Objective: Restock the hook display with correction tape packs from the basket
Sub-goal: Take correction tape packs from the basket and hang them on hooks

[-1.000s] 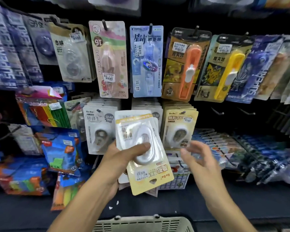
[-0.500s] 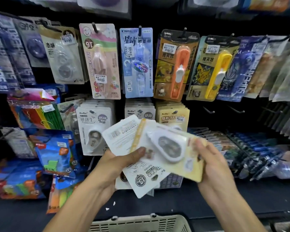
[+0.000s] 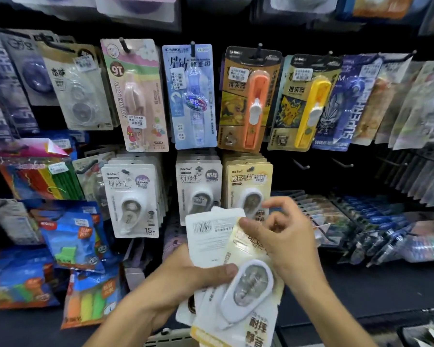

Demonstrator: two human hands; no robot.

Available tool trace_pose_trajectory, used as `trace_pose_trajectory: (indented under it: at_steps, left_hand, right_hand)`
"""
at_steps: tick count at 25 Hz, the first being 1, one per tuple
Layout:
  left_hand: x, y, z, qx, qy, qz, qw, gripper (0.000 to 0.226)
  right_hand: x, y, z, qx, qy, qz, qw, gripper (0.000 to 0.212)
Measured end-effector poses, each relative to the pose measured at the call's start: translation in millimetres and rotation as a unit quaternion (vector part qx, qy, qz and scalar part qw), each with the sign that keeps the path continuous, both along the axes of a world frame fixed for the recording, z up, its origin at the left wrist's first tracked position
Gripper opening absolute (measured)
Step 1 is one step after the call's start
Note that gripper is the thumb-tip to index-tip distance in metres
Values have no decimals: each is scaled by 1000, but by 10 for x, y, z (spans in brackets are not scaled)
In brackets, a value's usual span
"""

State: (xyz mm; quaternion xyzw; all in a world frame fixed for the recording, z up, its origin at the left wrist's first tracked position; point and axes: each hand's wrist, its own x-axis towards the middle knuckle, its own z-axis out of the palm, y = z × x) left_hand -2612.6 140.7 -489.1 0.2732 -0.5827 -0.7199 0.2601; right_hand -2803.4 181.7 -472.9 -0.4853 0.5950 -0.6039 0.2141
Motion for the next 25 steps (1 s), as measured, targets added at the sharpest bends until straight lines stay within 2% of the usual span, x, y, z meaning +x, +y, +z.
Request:
trace_pose_trajectory:
  at_steps: [1, 2, 4, 5, 6, 7, 9, 11, 13, 16, 18, 21, 23, 25]
  left_hand:
    - [-32, -4, -8, 0, 12, 57, 998, 48]
    - [-49, -25, -10, 1, 23, 126, 992, 50]
    - [-47, -97, 8, -7, 43, 235, 971, 50]
    - [-46, -120, 18, -9, 56, 261, 964, 47]
    - [-45, -137, 24, -6, 75, 274, 959, 45]
    - [-50, -146, 32, 3, 95, 279, 956, 43]
    - [-73, -143, 35, 11, 123, 282, 952, 38]
    - [-78, -137, 30, -8, 128, 288, 949, 31]
    - [-57, -133, 37, -38, 113, 294, 948, 30]
    - [-28, -110, 57, -75, 72, 306, 946, 39]
    - [-10, -130, 51, -70, 68, 325, 941, 36]
    - [74, -203, 69, -38, 103, 360, 926, 24]
    - [144, -247, 90, -34, 122, 368, 921, 28]
    - [199, -285, 90, -43, 125, 373, 918, 40]
  right_hand:
    - [24, 1, -29, -2, -29, -52, 998, 43]
    - [31, 24, -40, 26, -74, -51, 996, 52]
    - [58, 81, -80, 132, -169, 98, 972, 64]
    - [91, 116, -104, 177, -180, 184, 950, 65]
    - [113, 125, -148, 184, -181, 228, 939, 59]
    - [117, 107, -187, 159, -179, 220, 946, 51]
    - [70, 59, -163, 83, -197, 129, 968, 35]
    - [-33, 18, -100, 35, -230, 60, 971, 26]
    - [-65, 8, -91, 41, -219, 91, 970, 26]
    - [93, 61, -211, 108, -169, 185, 962, 43]
    - [143, 49, -214, 92, -173, 149, 969, 47]
    - [-3, -56, -98, -2, -218, 72, 973, 40]
    - [-111, -135, 2, -19, -196, 55, 979, 32]
    - [-155, -205, 10, 13, -176, 26, 984, 24]
